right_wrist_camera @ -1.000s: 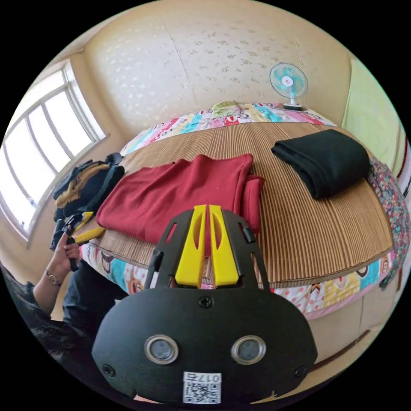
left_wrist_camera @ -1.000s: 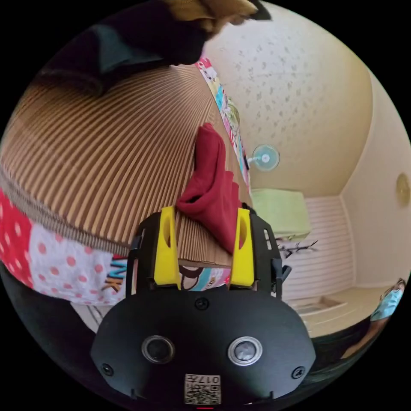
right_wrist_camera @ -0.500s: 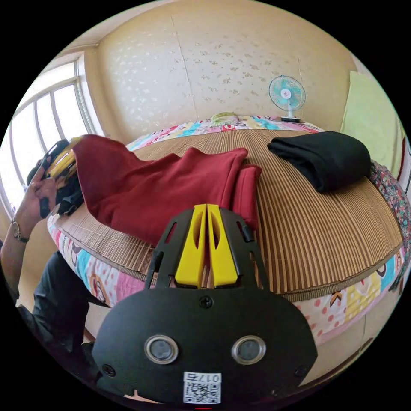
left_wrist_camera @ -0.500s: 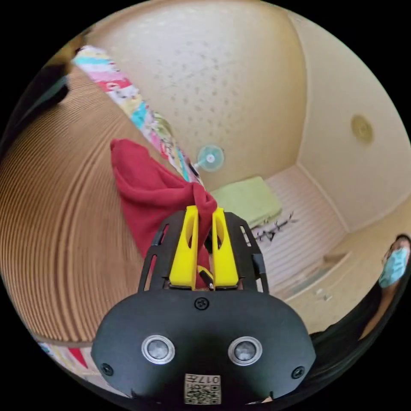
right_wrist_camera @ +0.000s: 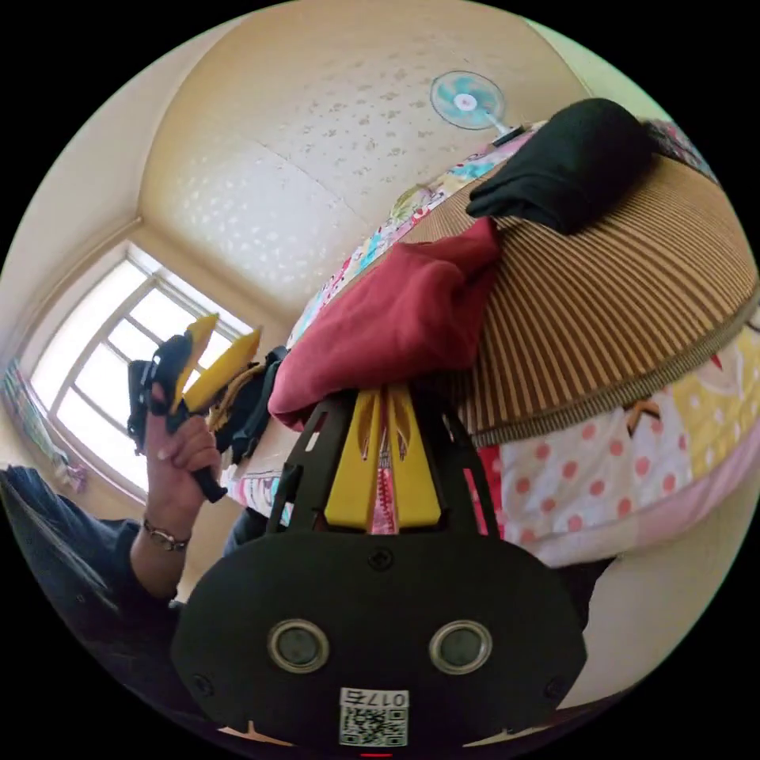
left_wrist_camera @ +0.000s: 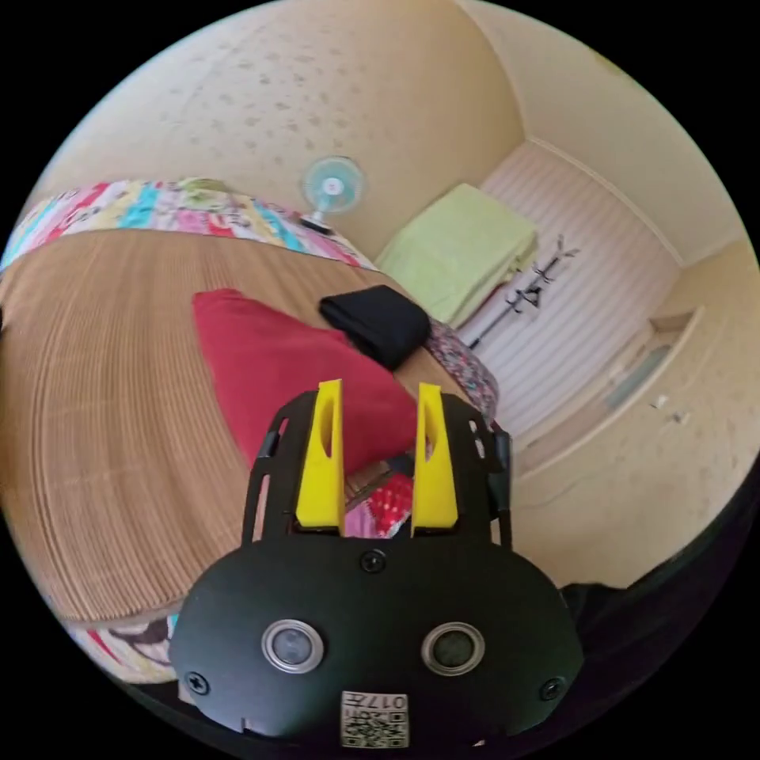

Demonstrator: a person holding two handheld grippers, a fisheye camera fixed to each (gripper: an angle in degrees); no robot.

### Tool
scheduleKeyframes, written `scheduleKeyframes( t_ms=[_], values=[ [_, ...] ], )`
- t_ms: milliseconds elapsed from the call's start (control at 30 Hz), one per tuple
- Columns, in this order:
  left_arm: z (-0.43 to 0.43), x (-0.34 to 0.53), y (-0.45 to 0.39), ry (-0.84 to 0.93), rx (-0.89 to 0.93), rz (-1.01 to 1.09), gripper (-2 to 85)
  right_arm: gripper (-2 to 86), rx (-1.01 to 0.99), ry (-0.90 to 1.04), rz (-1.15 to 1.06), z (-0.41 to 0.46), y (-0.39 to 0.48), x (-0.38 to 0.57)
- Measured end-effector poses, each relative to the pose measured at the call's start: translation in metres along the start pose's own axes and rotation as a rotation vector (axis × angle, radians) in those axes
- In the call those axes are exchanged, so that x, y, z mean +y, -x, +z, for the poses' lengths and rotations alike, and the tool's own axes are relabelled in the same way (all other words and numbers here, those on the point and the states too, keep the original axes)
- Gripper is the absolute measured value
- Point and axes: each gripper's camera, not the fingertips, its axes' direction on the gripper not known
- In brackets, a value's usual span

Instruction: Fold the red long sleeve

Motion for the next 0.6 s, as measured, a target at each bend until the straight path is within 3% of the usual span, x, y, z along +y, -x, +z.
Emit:
scheduleKeyframes(
  t_ms=[133,200,267,300,433,600],
  values=[
    [0.000,0.014,0.074,0.071,0.032,-0.286,20.9,9.7,-0.148,-0.122,0.178,-0.070,-0.034,0.022],
    [0.036,0.025,0.108,0.211,0.216,-0.418,21.6,13.8,-0.273,-0.145,0.260,-0.096,-0.051,0.025],
    [0.067,0.036,0.123,0.267,0.440,-0.490,20.7,16.4,-0.346,-0.120,0.293,-0.105,-0.059,0.019],
    [0.072,0.043,0.131,0.256,0.462,-0.546,18.3,18.1,-0.380,-0.089,0.304,-0.106,-0.063,0.014],
    [0.067,0.055,0.125,0.238,0.496,-0.538,11.4,23.2,-0.446,0.035,0.384,-0.096,-0.077,0.001],
    [0.038,0.086,0.053,0.366,0.597,-0.330,8.6,26.4,-0.669,0.078,0.484,-0.074,-0.091,-0.002]
  ],
)
